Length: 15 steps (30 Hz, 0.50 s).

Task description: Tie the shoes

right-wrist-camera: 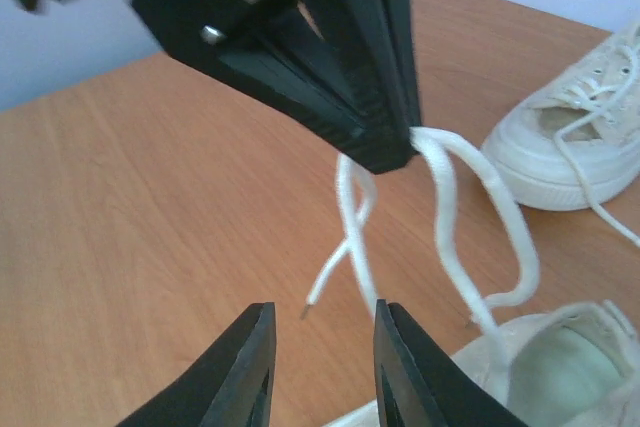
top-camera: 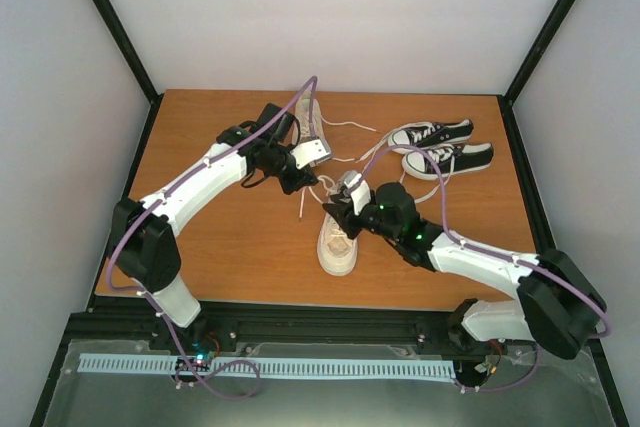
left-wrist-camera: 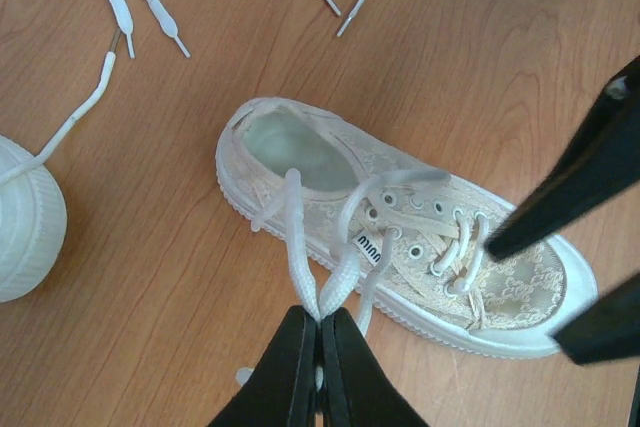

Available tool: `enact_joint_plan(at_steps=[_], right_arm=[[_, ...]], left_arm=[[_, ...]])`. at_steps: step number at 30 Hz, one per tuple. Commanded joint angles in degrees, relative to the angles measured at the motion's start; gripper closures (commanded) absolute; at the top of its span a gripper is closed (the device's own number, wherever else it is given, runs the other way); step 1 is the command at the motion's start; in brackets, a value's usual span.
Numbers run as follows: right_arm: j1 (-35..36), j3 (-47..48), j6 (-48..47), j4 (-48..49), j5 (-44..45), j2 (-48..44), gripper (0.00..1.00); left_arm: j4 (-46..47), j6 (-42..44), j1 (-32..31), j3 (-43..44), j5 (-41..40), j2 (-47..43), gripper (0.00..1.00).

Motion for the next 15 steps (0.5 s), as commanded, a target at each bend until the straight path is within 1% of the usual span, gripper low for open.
enact_joint_plan(at_steps=[1, 4, 7, 12, 15], right_arm=[[0.1, 0.3, 3.2, 6.1, 4.2, 5.5, 0.73], [0.0, 2.2, 4.6, 6.0, 6.2, 9.2, 0.78], [-0.4, 1.5, 6.4, 7.3, 10.1, 10.1, 0.81], [-1.3, 2.1, 7.7, 7.7, 15.7, 12.3, 0.82], [-1.8, 2.9, 7.4, 9.5, 16.2, 13.9, 0.82]], left_arm=[[-1.3, -1.8, -0.3, 2.2, 1.5, -1.9, 0.99], [-0.9, -1.6, -0.3, 2.0, 1.4, -2.1, 0.99], [-0.4, -1.5, -0.3, 1.7, 1.3, -2.3, 0.99], [-0.1, -1.3, -0.3, 1.2, 1.6, -2.4, 0.99], [0.3, -1.2, -0.3, 0.8, 2.2, -2.3, 0.99]])
